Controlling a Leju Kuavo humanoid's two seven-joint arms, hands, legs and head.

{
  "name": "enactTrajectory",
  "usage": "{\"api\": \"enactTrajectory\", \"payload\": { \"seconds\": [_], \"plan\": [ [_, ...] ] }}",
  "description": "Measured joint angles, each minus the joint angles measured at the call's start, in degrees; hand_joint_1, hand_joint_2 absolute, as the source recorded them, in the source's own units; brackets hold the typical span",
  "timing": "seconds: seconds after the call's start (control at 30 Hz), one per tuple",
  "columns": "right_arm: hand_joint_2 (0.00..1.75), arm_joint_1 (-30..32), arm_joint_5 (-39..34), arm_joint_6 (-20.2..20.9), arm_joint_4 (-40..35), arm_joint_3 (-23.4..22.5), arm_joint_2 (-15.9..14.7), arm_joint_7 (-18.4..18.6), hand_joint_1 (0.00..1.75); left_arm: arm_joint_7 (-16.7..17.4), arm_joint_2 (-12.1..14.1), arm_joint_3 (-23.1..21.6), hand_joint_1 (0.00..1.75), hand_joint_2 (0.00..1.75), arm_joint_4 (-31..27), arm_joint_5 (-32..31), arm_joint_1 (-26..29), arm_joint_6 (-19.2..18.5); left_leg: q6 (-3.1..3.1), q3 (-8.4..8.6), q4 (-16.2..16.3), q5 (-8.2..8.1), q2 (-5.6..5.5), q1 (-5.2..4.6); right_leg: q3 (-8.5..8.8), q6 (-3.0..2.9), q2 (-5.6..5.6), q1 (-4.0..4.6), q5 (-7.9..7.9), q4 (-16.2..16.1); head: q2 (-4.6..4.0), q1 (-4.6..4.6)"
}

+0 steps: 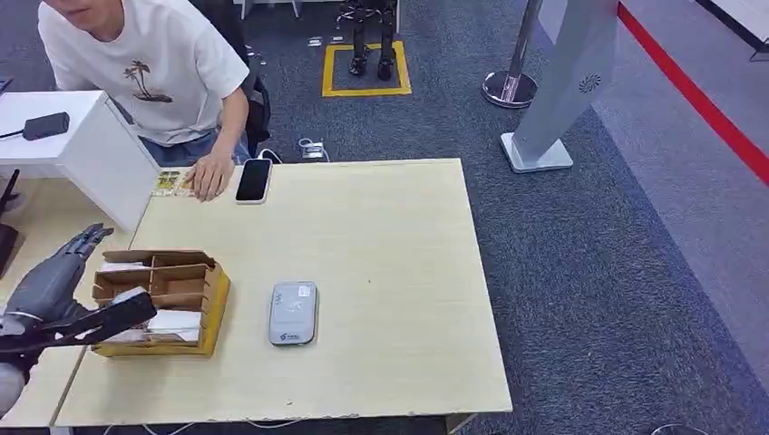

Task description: Pass the card to the sensor for recognition and then transmit it.

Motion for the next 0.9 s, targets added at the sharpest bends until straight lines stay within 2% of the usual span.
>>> {"api": "enactTrajectory", "payload": {
  "seconds": [0.17,0.3,0.53,0.63,0.9],
  "plan": [
    [0.00,1.1,-2.4,-0.8,0.1,-1.4,-0.5,-2.4,0.00,-0.9,-3.3,-6.8,0.00,1.75,8.5,0.9,-9.9,-0.2,-0.01,-0.04,0.0,0.02,0.12,0.00,-0.02,0.02,0.13,0.00,0.10,0.0,0.00,0.00],
    [0.00,2.0,-3.5,-1.5,0.3,-2.1,-0.9,-1.4,0.00,-0.7,-4.8,-9.0,0.00,1.75,12.2,2.5,-12.6,1.5,-0.01,-0.04,0.0,0.02,0.29,0.01,-0.09,0.05,0.32,0.00,0.12,0.0,0.00,0.02],
    [0.00,2.1,-3.5,-1.4,0.6,-2.5,-1.4,-2.5,0.00,0.7,-4.6,-9.8,0.00,1.75,13.6,3.7,-12.2,4.2,-0.01,-0.13,0.0,0.02,0.32,0.01,-0.11,0.05,0.35,0.00,0.12,0.0,0.00,0.00],
    [0.00,0.9,-2.6,-1.2,0.5,-2.3,-1.4,-2.9,0.00,1.0,-4.0,-9.5,0.00,1.75,13.2,3.9,-10.2,5.7,-0.01,-0.10,0.0,0.02,0.40,0.01,-0.12,0.05,0.41,0.00,0.14,0.0,0.00,0.00],
    [0.00,-1.7,-0.8,-0.5,0.5,-0.6,-1.4,-2.1,0.00,1.2,-2.3,-6.7,0.00,1.75,10.3,3.8,-4.9,6.5,-0.01,-0.10,0.0,0.03,0.33,0.02,-0.11,0.05,0.35,0.01,0.14,0.0,0.00,0.00]
  ]
}}
